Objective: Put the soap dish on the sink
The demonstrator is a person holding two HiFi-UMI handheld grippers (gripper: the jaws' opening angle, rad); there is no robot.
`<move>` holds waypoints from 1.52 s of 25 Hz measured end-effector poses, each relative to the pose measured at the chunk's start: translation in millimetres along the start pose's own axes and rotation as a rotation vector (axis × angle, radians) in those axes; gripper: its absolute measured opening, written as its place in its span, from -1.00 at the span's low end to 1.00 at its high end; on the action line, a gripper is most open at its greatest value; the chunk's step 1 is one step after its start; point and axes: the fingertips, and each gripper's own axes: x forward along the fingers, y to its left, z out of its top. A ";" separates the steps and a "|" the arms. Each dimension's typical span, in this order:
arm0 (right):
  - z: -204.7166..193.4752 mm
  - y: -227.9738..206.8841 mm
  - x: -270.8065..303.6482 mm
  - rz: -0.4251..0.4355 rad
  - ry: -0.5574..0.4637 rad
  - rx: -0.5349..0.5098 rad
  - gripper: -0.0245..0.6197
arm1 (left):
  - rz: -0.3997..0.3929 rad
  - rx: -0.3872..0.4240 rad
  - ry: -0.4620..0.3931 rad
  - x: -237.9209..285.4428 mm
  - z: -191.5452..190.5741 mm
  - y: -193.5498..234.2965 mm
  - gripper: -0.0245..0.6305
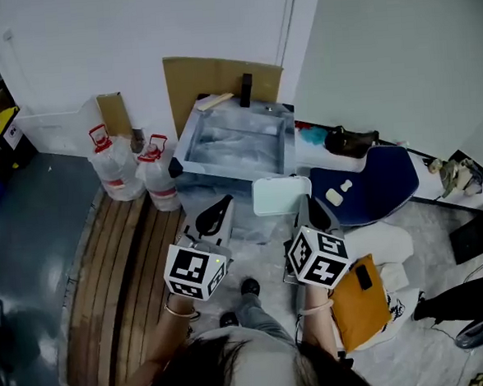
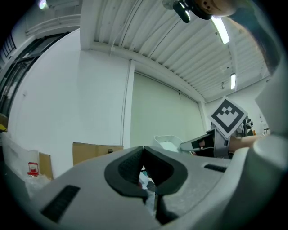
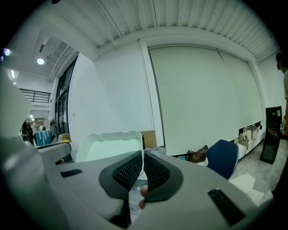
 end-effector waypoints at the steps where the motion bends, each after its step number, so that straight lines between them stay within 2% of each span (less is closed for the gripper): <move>1: 0.8 -1.8 5.4 0.002 -0.002 0.002 -0.83 | -0.001 0.001 0.001 5.8 -1.0 1.2 -0.90; 13: 11.6 -36.3 86.8 0.038 0.007 -0.006 -0.83 | -0.006 0.005 0.018 97.3 -14.3 16.8 -0.90; 22: 27.0 -70.3 149.9 0.072 0.017 -0.004 -0.83 | 0.023 0.008 0.023 163.2 -19.0 26.2 -0.90; 28: 30.4 -88.7 183.5 0.084 0.042 -0.003 -0.83 | 0.056 0.005 0.032 193.1 -23.0 33.2 -0.90; 38: 27.9 -108.2 220.7 0.090 0.078 0.028 -0.83 | 0.068 0.008 0.050 223.8 -29.6 41.9 -0.90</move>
